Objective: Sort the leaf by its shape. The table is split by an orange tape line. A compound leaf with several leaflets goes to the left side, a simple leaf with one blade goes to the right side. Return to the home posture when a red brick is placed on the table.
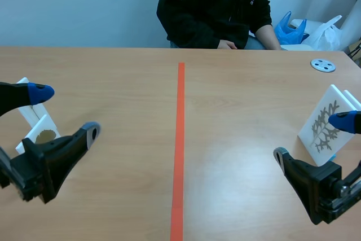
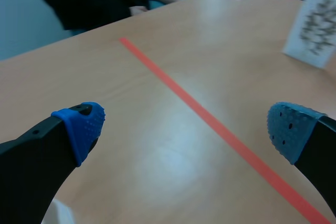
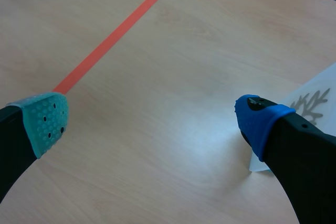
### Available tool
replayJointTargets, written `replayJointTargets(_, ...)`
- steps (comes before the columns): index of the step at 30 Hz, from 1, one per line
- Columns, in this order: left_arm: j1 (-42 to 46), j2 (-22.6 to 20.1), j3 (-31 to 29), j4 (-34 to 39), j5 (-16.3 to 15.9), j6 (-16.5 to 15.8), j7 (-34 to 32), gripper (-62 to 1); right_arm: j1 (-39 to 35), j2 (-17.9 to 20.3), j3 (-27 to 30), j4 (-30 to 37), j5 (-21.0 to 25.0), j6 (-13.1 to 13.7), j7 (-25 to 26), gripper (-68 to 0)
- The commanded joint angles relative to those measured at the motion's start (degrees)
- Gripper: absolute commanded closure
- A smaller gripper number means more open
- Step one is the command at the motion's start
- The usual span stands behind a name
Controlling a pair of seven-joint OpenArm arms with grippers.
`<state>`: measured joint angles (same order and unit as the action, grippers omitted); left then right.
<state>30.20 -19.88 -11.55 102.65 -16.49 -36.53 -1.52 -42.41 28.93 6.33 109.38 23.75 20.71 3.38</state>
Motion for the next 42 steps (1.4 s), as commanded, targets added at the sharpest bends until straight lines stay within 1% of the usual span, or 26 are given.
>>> replayJointTargets(1, 0.8, -0.2, 0.0, 0.7, -0.9, -0.6, 0.1, -62.3, 0.7, 0.3, 0.9, 0.9, 0.2, -0.2, 0.8, -67.9)
replayJointTargets(5, 4.0, -0.2, 0.3, 3.2, -5.7, -0.7, 4.2, -62.3, 0.6, 0.3, 0.9, 0.9, 0.2, -0.2, 0.4, -67.9)
replayJointTargets(9, 5.8, -0.2, 2.4, 3.9, -6.3, -0.7, 8.3, -62.3, 0.6, 0.2, 1.2, 0.9, 0.2, -0.1, 0.0, -67.9)
replayJointTargets(12, 6.5, -0.2, 4.3, 3.9, -6.4, 0.0, 9.4, -62.3, 0.5, 0.0, 2.1, 1.3, 0.2, -0.1, -0.2, -67.9)
replayJointTargets(16, 5.8, -0.2, 6.3, 3.9, -6.5, 5.9, 9.5, -62.3, 0.5, -0.1, 2.7, 1.3, 0.2, -0.1, -0.2, -67.9)
replayJointTargets(22, 5.2, -0.2, 6.4, 3.9, -6.5, 10.4, 10.5, -62.3, 0.5, -0.1, 2.7, 1.3, 0.2, -0.1, -0.3, -67.9)
replayJointTargets(42, 5.2, -0.2, 6.4, 3.9, -6.5, 10.5, 10.5, -62.3, 0.5, -0.1, 2.7, 1.3, 0.2, -0.1, -0.5, -67.9)
